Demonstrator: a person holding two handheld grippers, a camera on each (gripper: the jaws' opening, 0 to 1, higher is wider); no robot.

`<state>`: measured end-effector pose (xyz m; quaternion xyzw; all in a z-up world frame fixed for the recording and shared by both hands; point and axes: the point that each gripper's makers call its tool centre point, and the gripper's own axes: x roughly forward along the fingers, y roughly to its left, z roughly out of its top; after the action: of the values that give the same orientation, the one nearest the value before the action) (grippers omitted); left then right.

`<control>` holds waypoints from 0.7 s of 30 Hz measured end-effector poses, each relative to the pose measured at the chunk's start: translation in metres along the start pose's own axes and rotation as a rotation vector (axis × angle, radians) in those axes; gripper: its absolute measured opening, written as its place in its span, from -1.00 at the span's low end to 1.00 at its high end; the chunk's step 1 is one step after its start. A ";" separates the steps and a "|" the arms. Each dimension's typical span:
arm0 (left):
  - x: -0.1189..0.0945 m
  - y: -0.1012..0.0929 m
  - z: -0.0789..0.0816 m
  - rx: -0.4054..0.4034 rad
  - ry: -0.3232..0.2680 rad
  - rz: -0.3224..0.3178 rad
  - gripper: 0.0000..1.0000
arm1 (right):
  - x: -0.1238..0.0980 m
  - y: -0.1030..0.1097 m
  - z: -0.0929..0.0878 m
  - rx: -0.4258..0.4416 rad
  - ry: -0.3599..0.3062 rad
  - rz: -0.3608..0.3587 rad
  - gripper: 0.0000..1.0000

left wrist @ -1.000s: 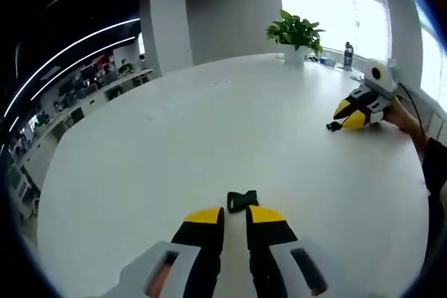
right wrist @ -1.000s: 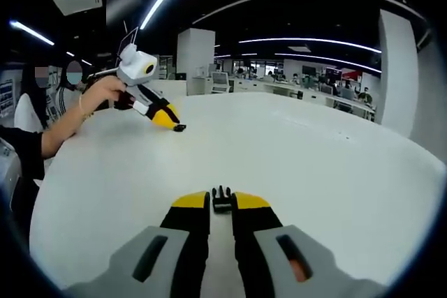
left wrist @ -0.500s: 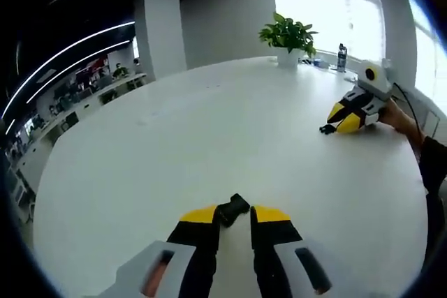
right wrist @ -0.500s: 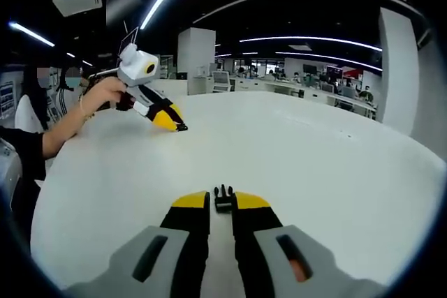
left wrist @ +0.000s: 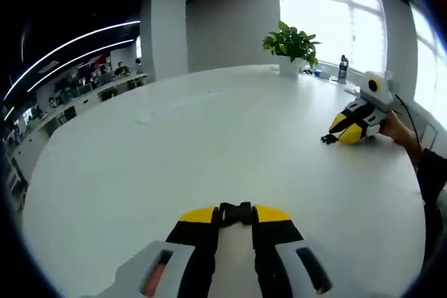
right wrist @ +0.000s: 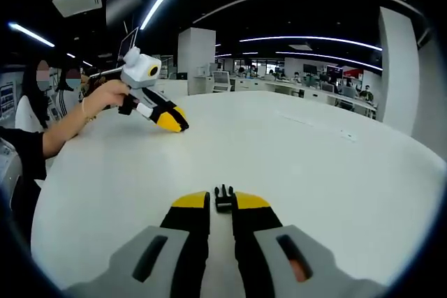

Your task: Snap the two parts of the plastic buckle together until the buckle closes and remains connected.

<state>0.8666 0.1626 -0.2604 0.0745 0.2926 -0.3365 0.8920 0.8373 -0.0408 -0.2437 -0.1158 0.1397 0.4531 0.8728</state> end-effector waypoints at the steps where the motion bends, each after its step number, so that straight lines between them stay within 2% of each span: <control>1: -0.001 -0.002 0.000 -0.007 0.002 -0.010 -0.64 | 0.000 0.000 0.000 0.000 0.000 0.000 -0.74; 6: -0.011 -0.003 0.007 -0.001 -0.030 0.001 -0.64 | 0.000 0.002 0.000 -0.001 -0.002 0.002 -0.74; 8: -0.012 0.003 0.003 0.022 -0.007 0.039 -0.64 | 0.000 0.001 -0.001 0.000 0.001 0.001 -0.74; 10: -0.012 0.005 0.000 0.026 0.005 0.051 -0.64 | 0.000 0.001 -0.001 0.001 0.002 0.001 -0.74; 17: -0.021 0.019 0.003 0.019 0.005 0.092 -0.64 | 0.000 0.001 -0.001 -0.001 0.001 0.002 -0.74; 21: -0.021 0.017 -0.001 0.014 0.019 0.052 -0.64 | 0.000 0.002 -0.001 -0.001 0.002 0.002 -0.74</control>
<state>0.8646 0.1873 -0.2504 0.0917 0.2966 -0.3146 0.8970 0.8360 -0.0402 -0.2450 -0.1168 0.1406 0.4539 0.8721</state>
